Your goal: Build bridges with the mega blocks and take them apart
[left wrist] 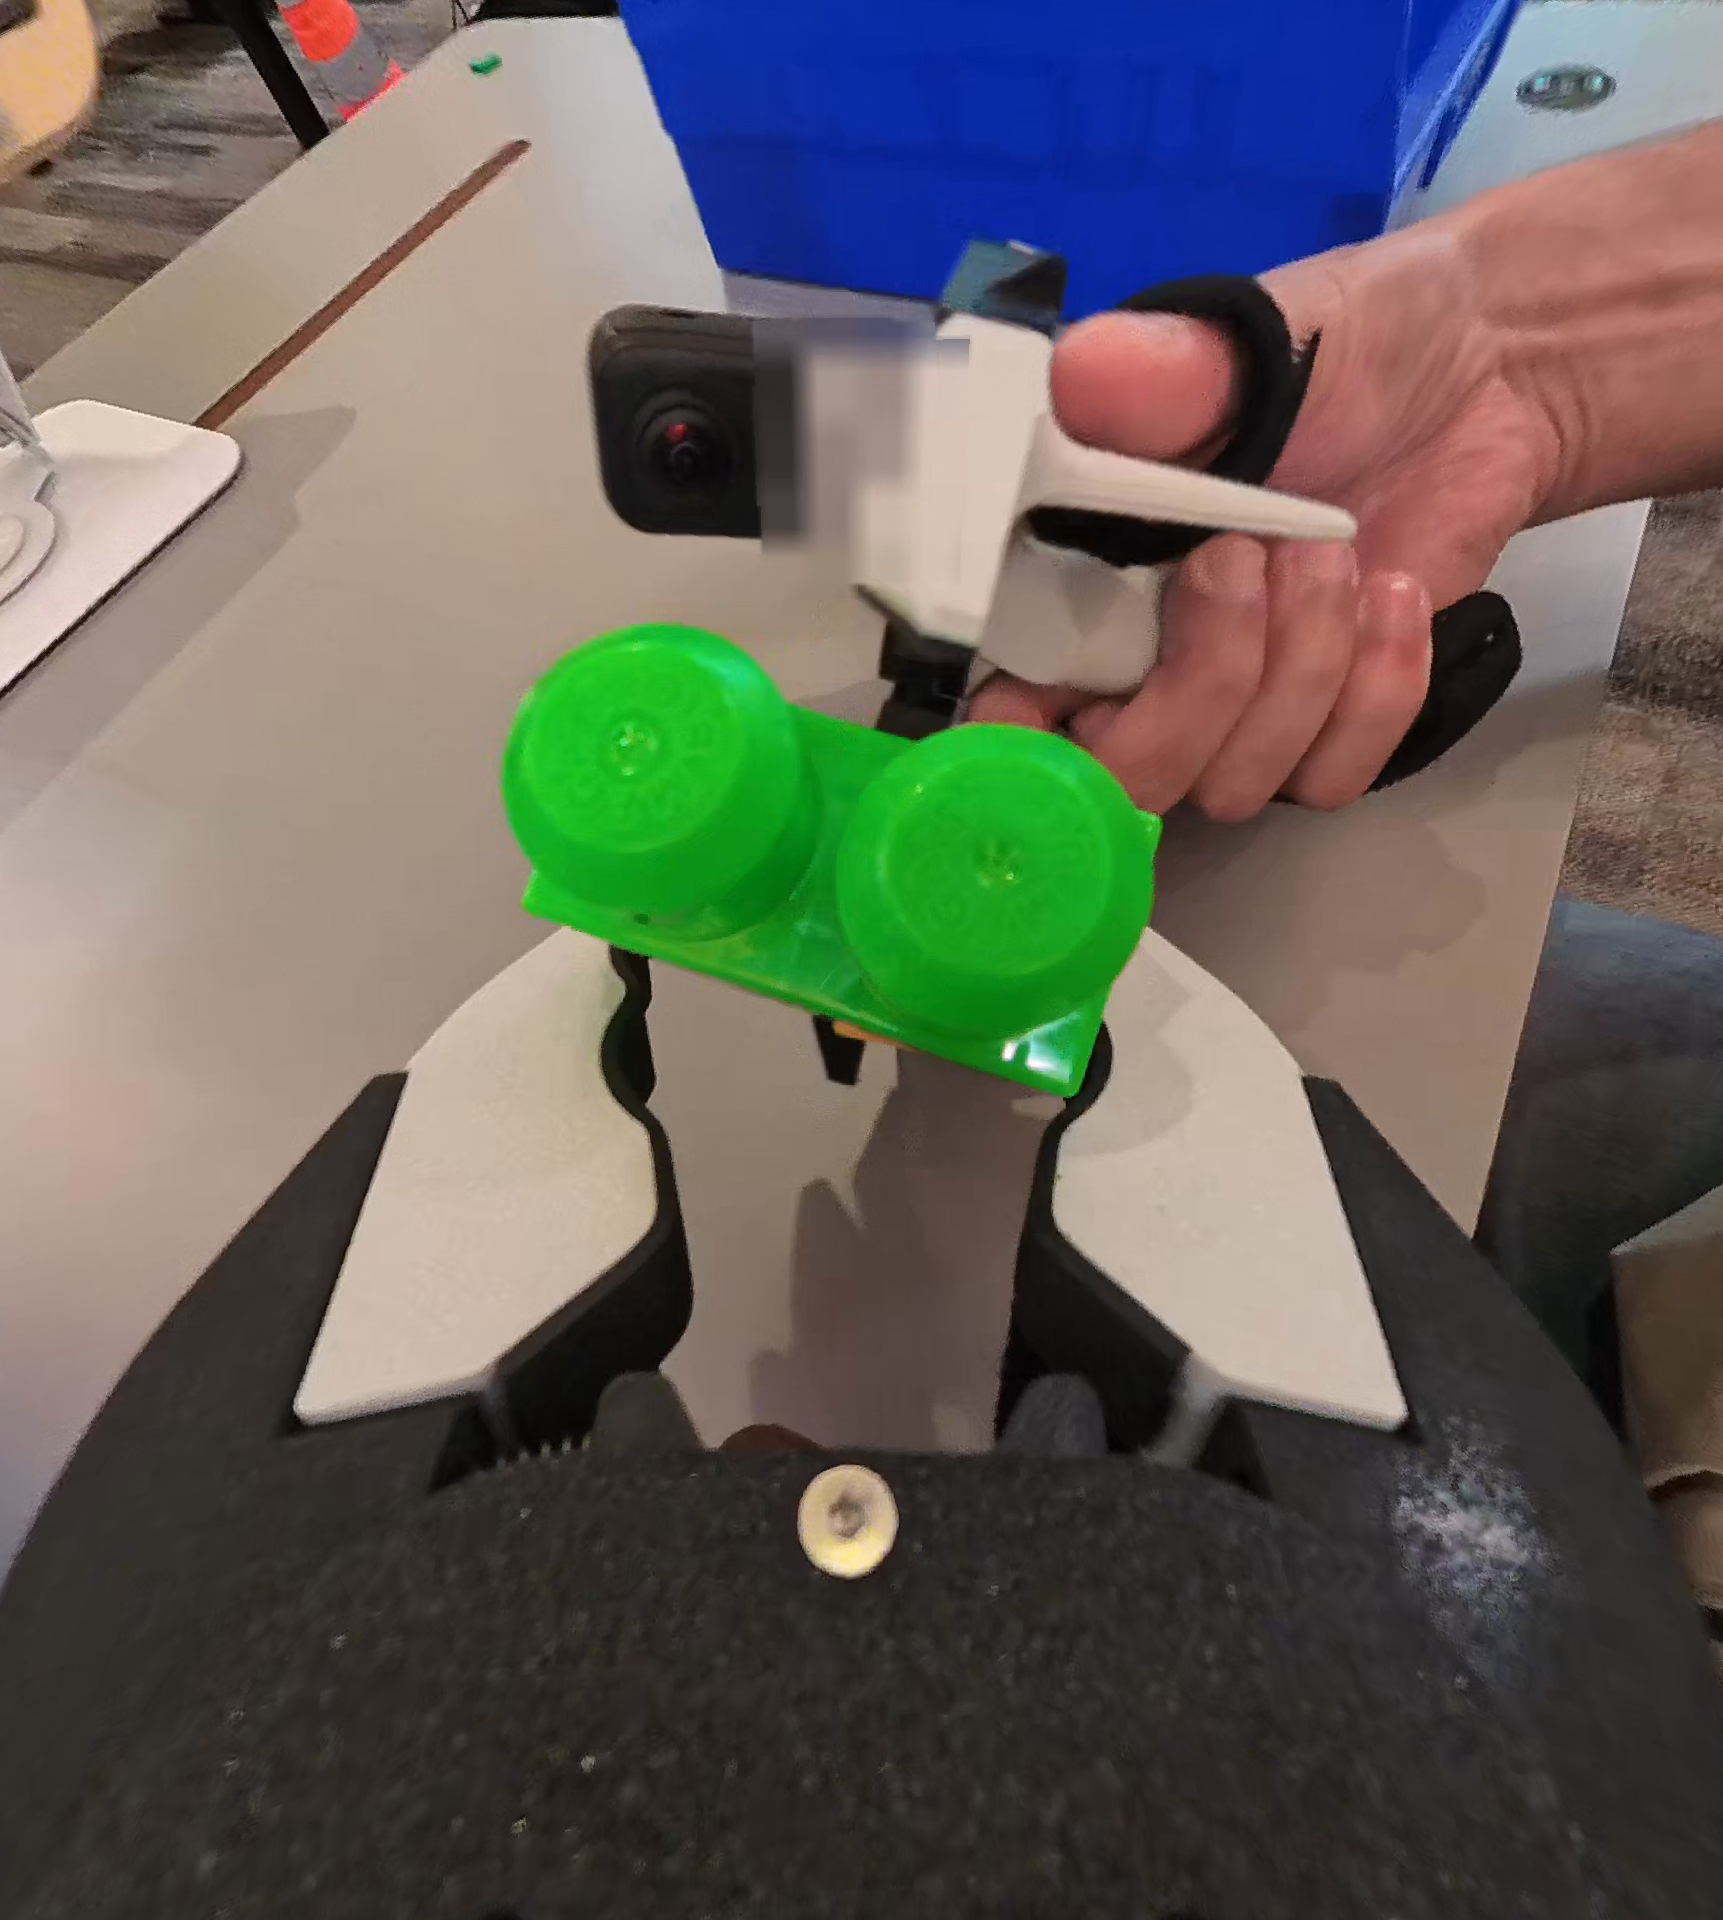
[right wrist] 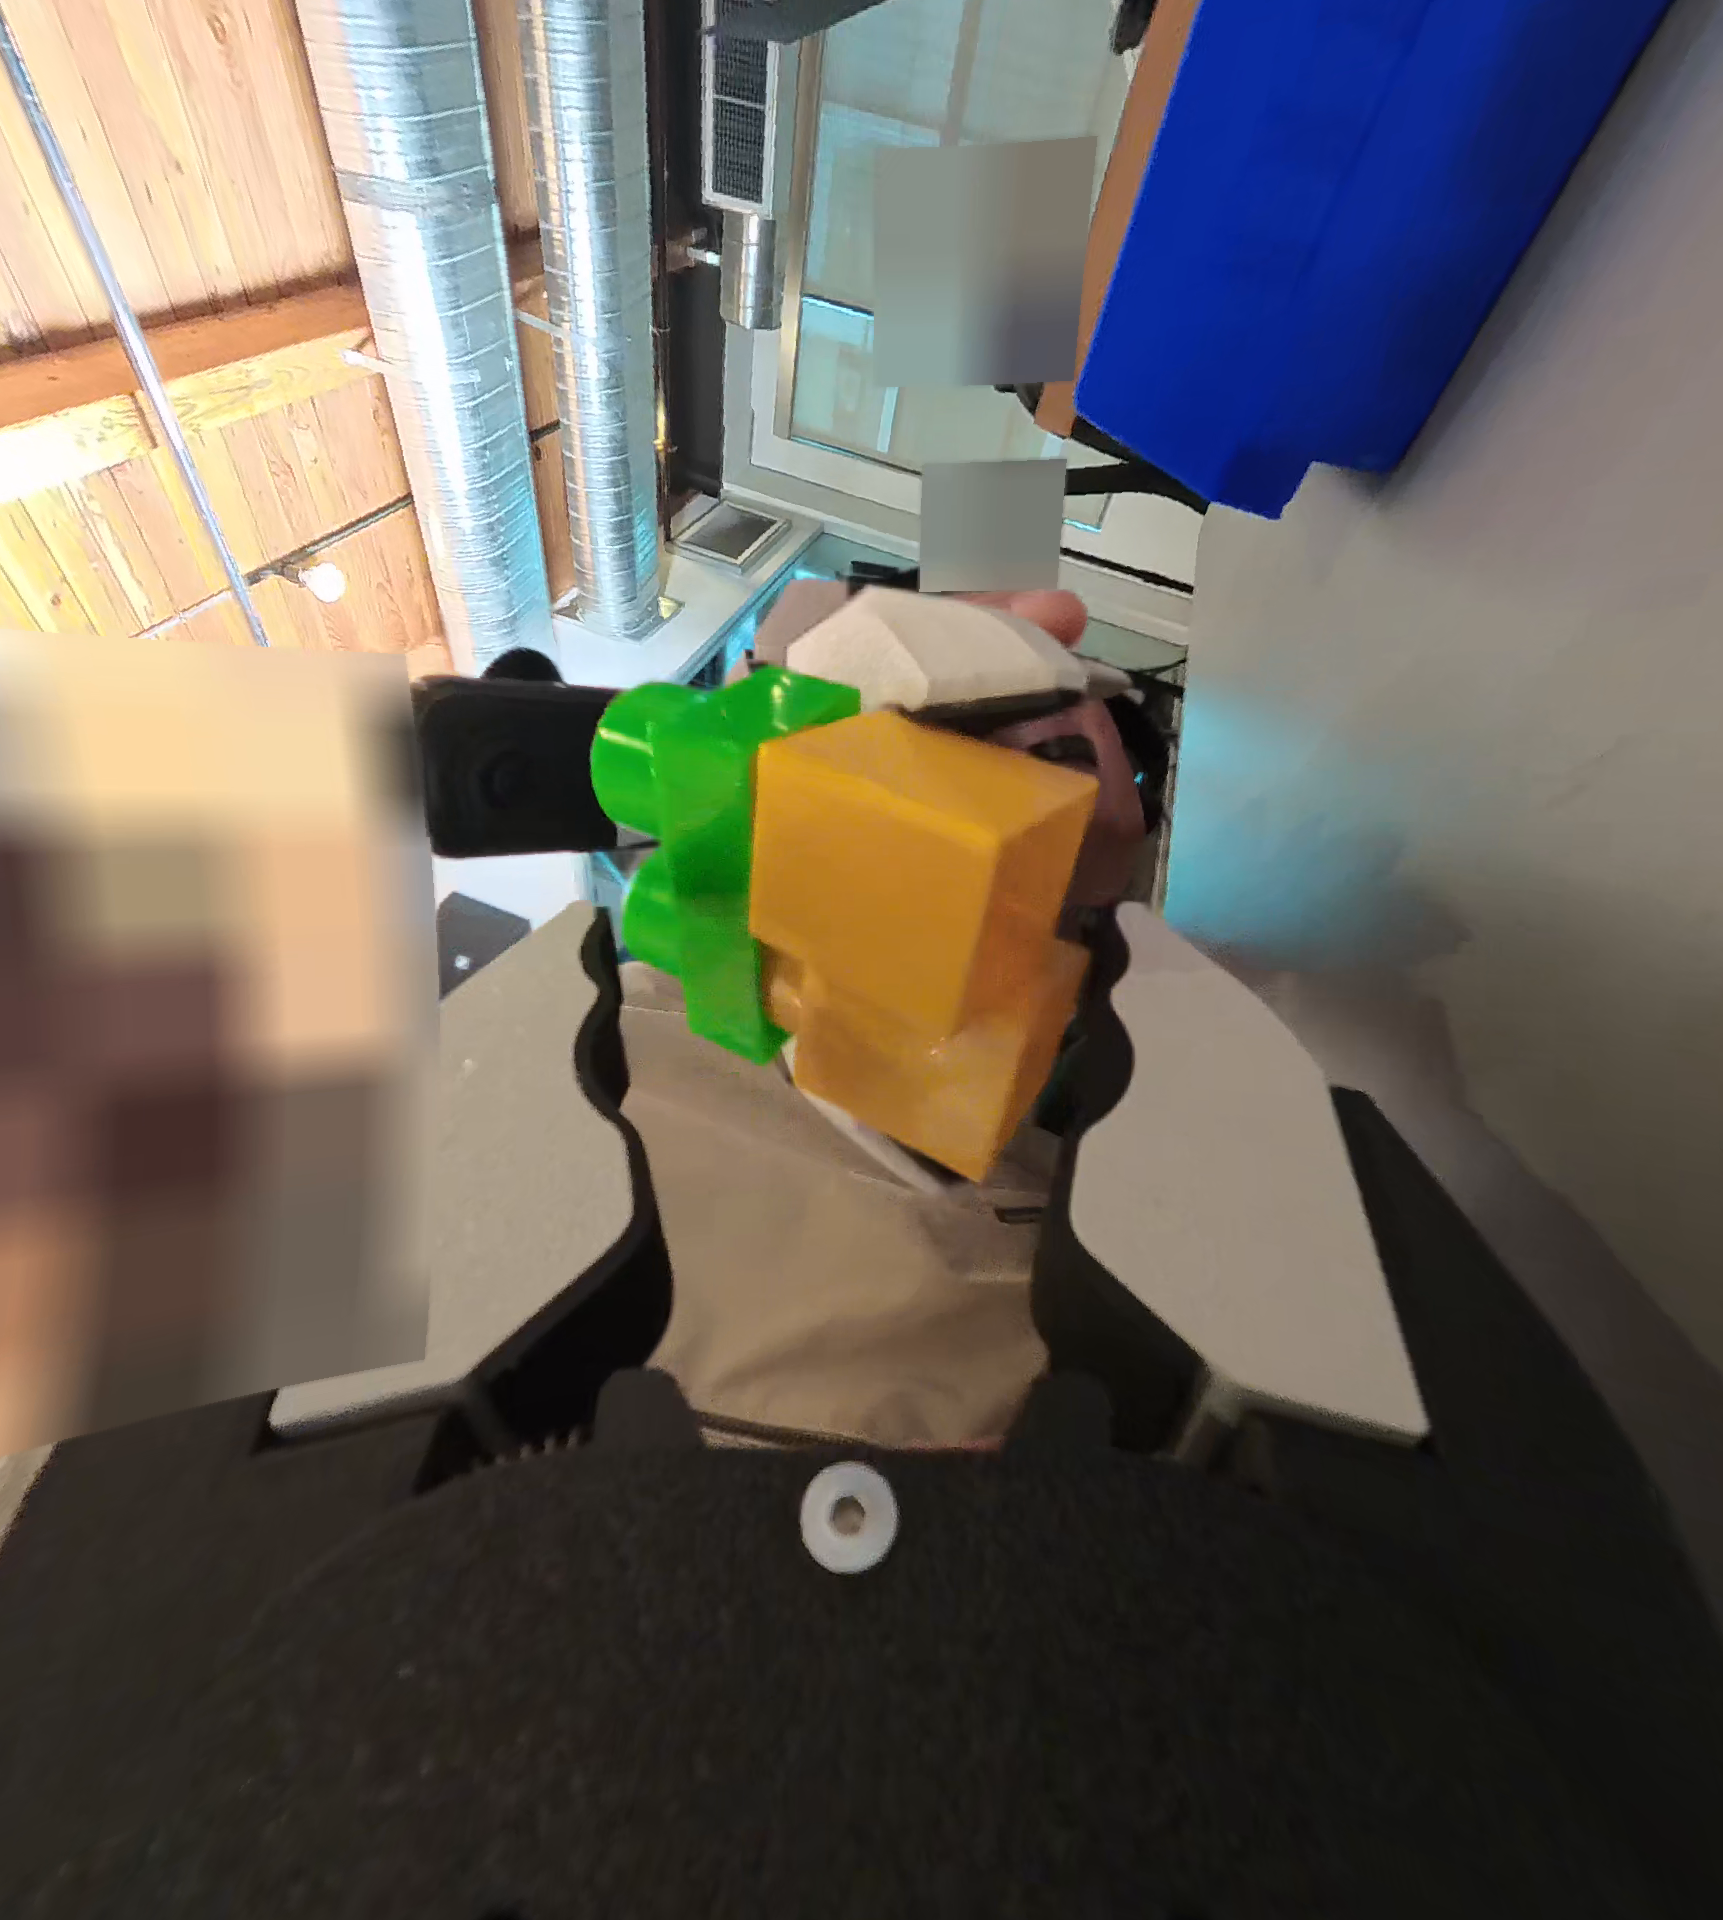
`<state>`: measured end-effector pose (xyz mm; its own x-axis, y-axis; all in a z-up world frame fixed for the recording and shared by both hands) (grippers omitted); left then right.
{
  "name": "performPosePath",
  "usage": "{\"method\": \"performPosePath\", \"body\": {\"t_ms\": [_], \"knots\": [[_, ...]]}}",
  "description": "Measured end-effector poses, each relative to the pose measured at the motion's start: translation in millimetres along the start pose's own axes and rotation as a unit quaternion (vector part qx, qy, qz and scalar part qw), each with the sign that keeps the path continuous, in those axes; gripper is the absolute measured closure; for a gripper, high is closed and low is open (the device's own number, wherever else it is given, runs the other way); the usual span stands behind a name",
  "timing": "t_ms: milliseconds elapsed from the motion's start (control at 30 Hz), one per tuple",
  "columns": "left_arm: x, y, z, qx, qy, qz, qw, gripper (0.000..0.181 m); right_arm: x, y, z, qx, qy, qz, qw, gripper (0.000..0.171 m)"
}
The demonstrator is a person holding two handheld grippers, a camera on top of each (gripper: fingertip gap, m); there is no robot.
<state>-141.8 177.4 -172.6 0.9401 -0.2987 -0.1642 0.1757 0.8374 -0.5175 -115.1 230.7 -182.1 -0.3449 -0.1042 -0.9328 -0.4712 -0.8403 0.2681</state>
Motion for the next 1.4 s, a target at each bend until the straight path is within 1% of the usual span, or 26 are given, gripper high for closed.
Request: {"method": "performPosePath", "body": {"t_ms": [33,100,167,233,267,333,433,500,533,600,733,1067,1200,1300,1400], "knots": [[-2.2,-2.5,1.7,0.008,-0.006,0.0,1.0,0.104,-0.5,-1.6,-0.4,0.001,-0.004,-0.007,1.0,0.08],[-2.4,-6.8,3.2,0.013,-0.009,-0.014,1.0,0.104,-2.4,-5.0,-0.8,0.003,-0.015,-0.019,1.0,0.079],[-6.7,-8.6,0.8,-0.005,0.001,0.004,1.0,0.104,-3.1,-9.0,-0.7,0.002,-0.04,-0.064,0.997,0.077],[-9.4,-8.4,-3.3,-0.031,0.019,0.024,0.999,0.105,-3.2,-10.8,0.6,0.009,-0.061,-0.131,0.989,0.075],[-9.4,-7.7,-5.2,-0.045,0.027,0.032,0.998,0.105,-2.9,-10.4,1.0,0.013,-0.067,-0.163,0.984,0.074],[-2.9,-6.4,-5.5,-0.056,0.04,0.019,0.997,0.105,-2.2,-7.3,1.0,0.022,-0.059,-0.192,0.979,0.083],[-1.3,-4.4,-6.1,-0.075,0.044,0.022,0.996,0.104,-7.5,-3.4,1.4,0.035,-0.057,-0.18,0.981,0.101],[-1.3,-3.5,-4.0,-0.075,0.038,0.026,0.996,0.104,-9.3,-3.1,2.7,0.047,-0.053,-0.164,0.984,0.106],[0.4,-2.5,-3.0,-0.078,0.037,0.023,0.996,0.105,-8.7,-1.8,1.6,0.046,-0.046,-0.153,0.986,0.104],[0.2,-0.3,-0.5,-0.083,0.034,0.031,0.995,0.105,-7.5,-0.9,0.6,0.055,-0.026,-0.12,0.991,0.106],[1.9,2.7,-1.8,-0.096,0.036,0.02,0.995,0.104,-4.1,-4.4,-1.7,0.057,-0.02,-0.102,0.993,0.106],[4.6,-0.1,5.5,-0.002,0.033,0.02,0.999,0.101,-9.9,-4.7,-2.7,0.064,-0.003,-0.024,0.998,0.108],[2.7,-4.6,4.1,0.021,0.031,0.019,0.999,0.098,-15.8,-3.9,-3.5,0.058,0.002,0.012,0.998,0.108],[1.7,-7.2,3.0,0.047,0.029,0.019,0.998,0.098,-15.4,-2.8,-4.3,0.056,0.007,0.016,0.998,0.108],[-2.6,-6.9,-7.3,0.039,0.04,0.026,0.998,0.104,-10.5,-6.7,-3.3,0.056,-0.002,0.002,0.998,0.108]]}}
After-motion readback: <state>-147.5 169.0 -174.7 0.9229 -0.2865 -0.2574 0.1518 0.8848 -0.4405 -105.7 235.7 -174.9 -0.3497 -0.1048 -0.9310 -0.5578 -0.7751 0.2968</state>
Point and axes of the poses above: each gripper's, where its closed fingertips meet, y out along the fingers, z out of its top, x = y × z across the jaws, the point moved 5 cm from there along -y, back along the fingers, and after that the axes turned 1 degree about z, right-handed, at the moved point
